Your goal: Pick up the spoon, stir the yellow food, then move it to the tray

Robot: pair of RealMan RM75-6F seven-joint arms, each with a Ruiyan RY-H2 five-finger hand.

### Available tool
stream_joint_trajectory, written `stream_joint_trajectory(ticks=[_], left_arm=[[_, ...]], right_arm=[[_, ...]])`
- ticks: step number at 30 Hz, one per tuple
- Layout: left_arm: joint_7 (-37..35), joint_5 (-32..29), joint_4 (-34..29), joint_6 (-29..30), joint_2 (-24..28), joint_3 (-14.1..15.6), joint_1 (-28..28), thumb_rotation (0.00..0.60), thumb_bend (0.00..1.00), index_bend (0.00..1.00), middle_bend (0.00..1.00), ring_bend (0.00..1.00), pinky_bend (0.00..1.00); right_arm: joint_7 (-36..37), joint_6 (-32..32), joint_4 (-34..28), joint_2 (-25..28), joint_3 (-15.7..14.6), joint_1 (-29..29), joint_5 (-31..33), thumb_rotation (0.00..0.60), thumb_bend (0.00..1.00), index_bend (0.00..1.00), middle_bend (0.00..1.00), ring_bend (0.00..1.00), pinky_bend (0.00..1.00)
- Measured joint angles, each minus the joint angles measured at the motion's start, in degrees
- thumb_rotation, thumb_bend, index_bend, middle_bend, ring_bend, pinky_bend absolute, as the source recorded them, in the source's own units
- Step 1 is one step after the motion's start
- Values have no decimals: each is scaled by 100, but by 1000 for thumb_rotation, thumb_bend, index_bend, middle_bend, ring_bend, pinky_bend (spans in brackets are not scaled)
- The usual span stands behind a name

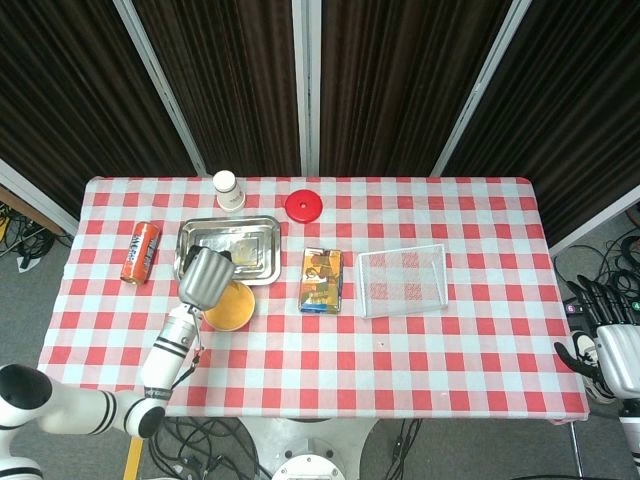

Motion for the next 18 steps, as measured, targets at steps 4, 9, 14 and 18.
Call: stream_joint_trajectory(ticks=[4, 9, 14, 18], left_arm=[[-365, 715, 763, 132, -266, 262, 411, 600, 425, 679, 915, 911, 930], [-742, 1370, 1358, 268, -445, 322, 708, 600, 425, 679, 910, 898, 930], [-1189, 2014, 1986, 420, -618, 248, 932, 600, 426, 680, 909, 894, 930], [-1401, 2287, 2233, 414, -713, 68, 1085, 600, 427, 679, 908, 891, 930]], right_arm=[[-58, 18, -61, 14, -5, -5, -19, 600, 197, 0, 31, 0, 0], [-116, 43, -119, 31, -12, -17, -40, 600, 197, 0, 31, 0, 0], [-147, 64, -154, 42, -15, -26, -53, 600, 197, 0, 31, 0, 0], [-150, 64, -157, 43, -19, -32, -49, 600, 197, 0, 31, 0, 0]])
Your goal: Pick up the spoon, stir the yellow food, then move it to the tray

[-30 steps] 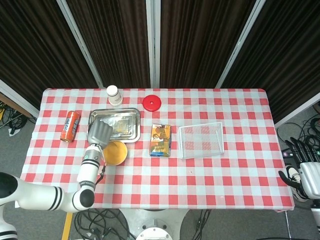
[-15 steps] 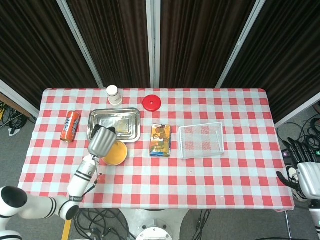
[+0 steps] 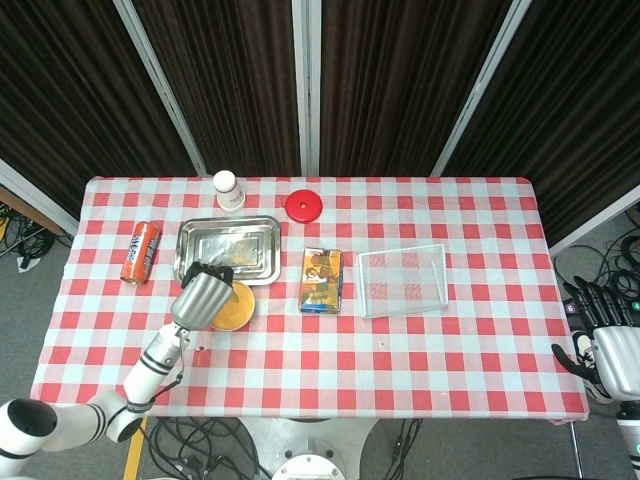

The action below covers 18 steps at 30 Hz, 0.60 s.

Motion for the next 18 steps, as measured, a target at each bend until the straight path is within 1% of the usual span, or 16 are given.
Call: stream_joint_trajectory(ticks=[8, 11, 14, 18], left_arm=[[-500, 448, 401, -51, -112, -255, 137, 600, 438, 680, 904, 885, 930], [-597, 521, 480, -115, -140, -388, 203, 600, 435, 680, 902, 883, 930], [-587, 627, 521, -97, -154, -437, 227, 600, 436, 680, 895, 874, 932], [-942, 918, 741, -21, -208, -470, 263, 600, 437, 681, 901, 876, 935]], right_arm=[[0, -14, 5, -4, 5, 13, -3, 600, 197, 0, 31, 0, 0], [6, -19, 9, -5, 10, 16, 3, 600, 197, 0, 31, 0, 0], [9, -28, 14, -7, 11, 21, 5, 600, 197, 0, 31, 0, 0], [8, -41, 10, -3, 13, 28, 9, 600, 197, 0, 31, 0, 0]])
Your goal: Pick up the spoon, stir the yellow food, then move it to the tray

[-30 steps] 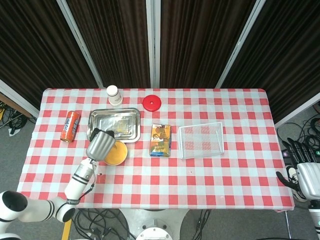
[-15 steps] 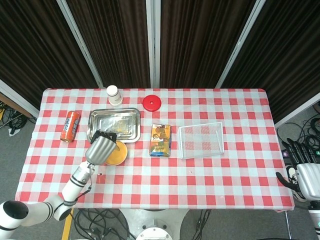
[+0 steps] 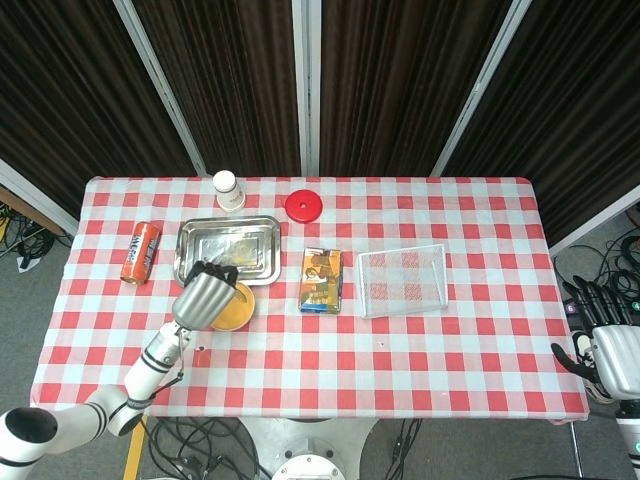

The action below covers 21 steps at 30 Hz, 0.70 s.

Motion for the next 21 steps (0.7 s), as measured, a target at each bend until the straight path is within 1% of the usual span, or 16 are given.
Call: stream_joint_trajectory(ticks=[3, 6, 10, 13, 16, 17, 21], left_arm=[[-106, 56, 81, -105, -13, -59, 46, 600, 436, 696, 903, 877, 935], [158, -79, -125, -342, 29, -181, 105, 600, 436, 702, 903, 877, 934], [346, -307, -601, -664, 153, -359, 178, 600, 437, 718, 898, 875, 934], [344, -610, -1137, -922, 298, -538, 223, 600, 437, 719, 895, 875, 934], [303, -936, -1758, -1151, 497, -794, 250, 600, 436, 719, 895, 875, 934], [247, -1081, -1991, -1245, 584, -926, 256, 600, 436, 719, 895, 875, 935], [-77, -1598, -2504, -1578, 833, -1400, 239, 600, 437, 716, 895, 875, 938]], right_arm=[[-6, 12, -4, 1, -1, -2, -9, 600, 197, 0, 31, 0, 0], [2, 17, 4, 2, -1, -12, 5, 600, 197, 0, 31, 0, 0], [17, 8, 15, -4, -2, -7, 2, 600, 197, 0, 31, 0, 0], [40, 7, 40, -16, -4, -6, -1, 600, 197, 0, 31, 0, 0], [77, -2, 76, -26, -2, -9, 24, 600, 197, 0, 31, 0, 0], [92, -2, 88, -29, -2, -10, 25, 600, 197, 0, 31, 0, 0], [158, -4, 151, -45, -2, -10, 26, 600, 197, 0, 31, 0, 0]])
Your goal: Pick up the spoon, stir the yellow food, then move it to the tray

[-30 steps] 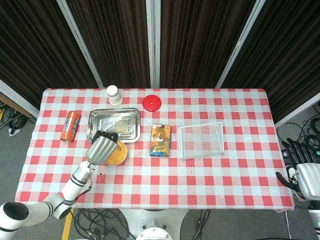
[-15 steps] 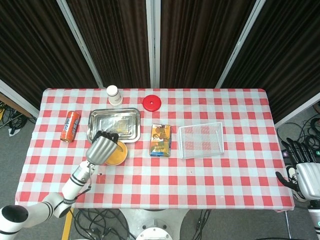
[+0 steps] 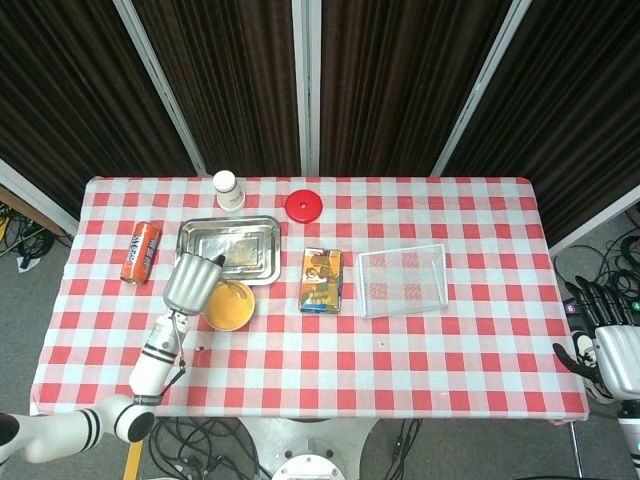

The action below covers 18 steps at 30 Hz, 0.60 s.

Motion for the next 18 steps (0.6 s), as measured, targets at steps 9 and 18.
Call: stream_joint_trajectory(ticks=[9, 18], left_arm=[[-479, -1211, -67, -983, 175, -724, -296, 600, 436, 713, 898, 876, 944], [-406, -3152, 315, -1867, 141, -1219, -763, 600, 431, 644, 883, 851, 942]], right_arm=[[111, -26, 101, -23, -2, 2, 24, 600, 197, 0, 31, 0, 0], [155, -18, 144, -36, 2, -9, 38, 600, 197, 0, 31, 0, 0]])
